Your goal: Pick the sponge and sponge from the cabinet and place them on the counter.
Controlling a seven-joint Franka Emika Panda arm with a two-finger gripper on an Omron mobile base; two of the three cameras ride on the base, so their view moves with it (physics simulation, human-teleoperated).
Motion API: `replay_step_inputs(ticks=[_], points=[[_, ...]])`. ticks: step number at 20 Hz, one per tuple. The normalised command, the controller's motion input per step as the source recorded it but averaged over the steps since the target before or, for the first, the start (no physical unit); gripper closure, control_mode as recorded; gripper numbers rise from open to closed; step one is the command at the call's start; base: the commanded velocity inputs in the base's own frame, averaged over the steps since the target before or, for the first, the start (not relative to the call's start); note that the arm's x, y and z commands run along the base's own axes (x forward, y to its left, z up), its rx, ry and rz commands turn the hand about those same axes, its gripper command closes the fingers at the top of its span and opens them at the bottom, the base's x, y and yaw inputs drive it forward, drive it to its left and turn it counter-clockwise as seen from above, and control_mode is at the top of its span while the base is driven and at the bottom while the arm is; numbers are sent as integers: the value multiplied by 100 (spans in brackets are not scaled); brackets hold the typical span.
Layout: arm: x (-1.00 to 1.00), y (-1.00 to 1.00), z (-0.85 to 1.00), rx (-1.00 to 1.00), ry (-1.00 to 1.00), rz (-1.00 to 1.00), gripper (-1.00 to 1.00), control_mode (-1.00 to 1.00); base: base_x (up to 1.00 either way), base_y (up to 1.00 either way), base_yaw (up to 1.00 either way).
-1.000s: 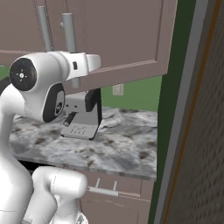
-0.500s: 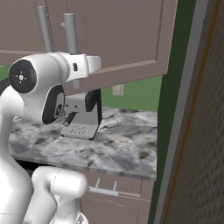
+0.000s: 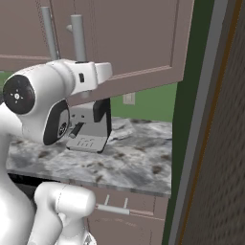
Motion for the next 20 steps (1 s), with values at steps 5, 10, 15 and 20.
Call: replay_step_inputs(ticks=[5, 10, 15, 20], points=[[-42, -6, 24, 0, -7, -5, -100, -100, 0, 0, 0], [-47, 3, 11, 0, -5, -6, -100, -100, 0, 0, 0], [-44, 14, 0, 0, -1, -9, -100, -100, 0, 0, 0], [-39, 21, 0, 0, 0, -11, -100, -100, 0, 0, 0]])
